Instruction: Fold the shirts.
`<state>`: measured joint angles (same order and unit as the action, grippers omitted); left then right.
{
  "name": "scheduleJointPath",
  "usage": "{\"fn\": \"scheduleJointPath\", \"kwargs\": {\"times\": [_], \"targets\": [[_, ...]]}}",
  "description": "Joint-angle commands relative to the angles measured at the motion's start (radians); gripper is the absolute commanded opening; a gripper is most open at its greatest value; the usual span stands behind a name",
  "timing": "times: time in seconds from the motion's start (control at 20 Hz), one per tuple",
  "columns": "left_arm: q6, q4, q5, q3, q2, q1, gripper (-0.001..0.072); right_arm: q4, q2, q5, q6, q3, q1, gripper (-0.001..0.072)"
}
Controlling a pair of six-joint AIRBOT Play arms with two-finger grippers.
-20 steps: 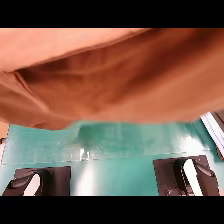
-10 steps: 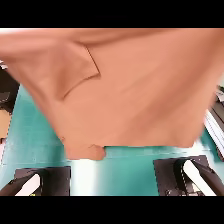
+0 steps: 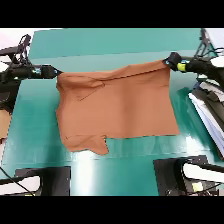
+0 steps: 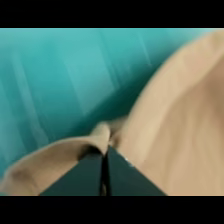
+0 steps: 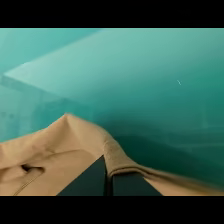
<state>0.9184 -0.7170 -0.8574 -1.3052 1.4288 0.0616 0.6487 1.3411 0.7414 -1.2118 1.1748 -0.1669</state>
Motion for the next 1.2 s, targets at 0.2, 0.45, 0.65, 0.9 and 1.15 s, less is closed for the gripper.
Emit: {"fn": "scheduleJointPath", "kwargs": {"times": [0.2,0.45,0.65,0.9,1.15], "targets": [[-0.052,0.072,0.018,-0.09,0.018,0.02,0.002,0.011,0.134,0.042,0.054,0.206,0.002,0.0019],[-0.095,0.122,-0.014,0.045,-0.09,0.046,0.002,0.159,0.027,0.109,0.062,0.047,-0.056,0.0018],[-0.108,0.102,0.008,0.332,-0.17,0.087,0.002,0.171,-0.05,0.099,0.09,-0.15,-0.087,0.0018],[-0.108,0.043,0.011,0.542,-0.176,0.099,0.0021,0.186,-0.105,0.072,0.091,-0.341,-0.145,0.0018],[-0.108,0.01,0.044,0.578,-0.174,0.099,0.0024,0.184,-0.087,0.101,0.119,-0.399,-0.216,0.002]]}}
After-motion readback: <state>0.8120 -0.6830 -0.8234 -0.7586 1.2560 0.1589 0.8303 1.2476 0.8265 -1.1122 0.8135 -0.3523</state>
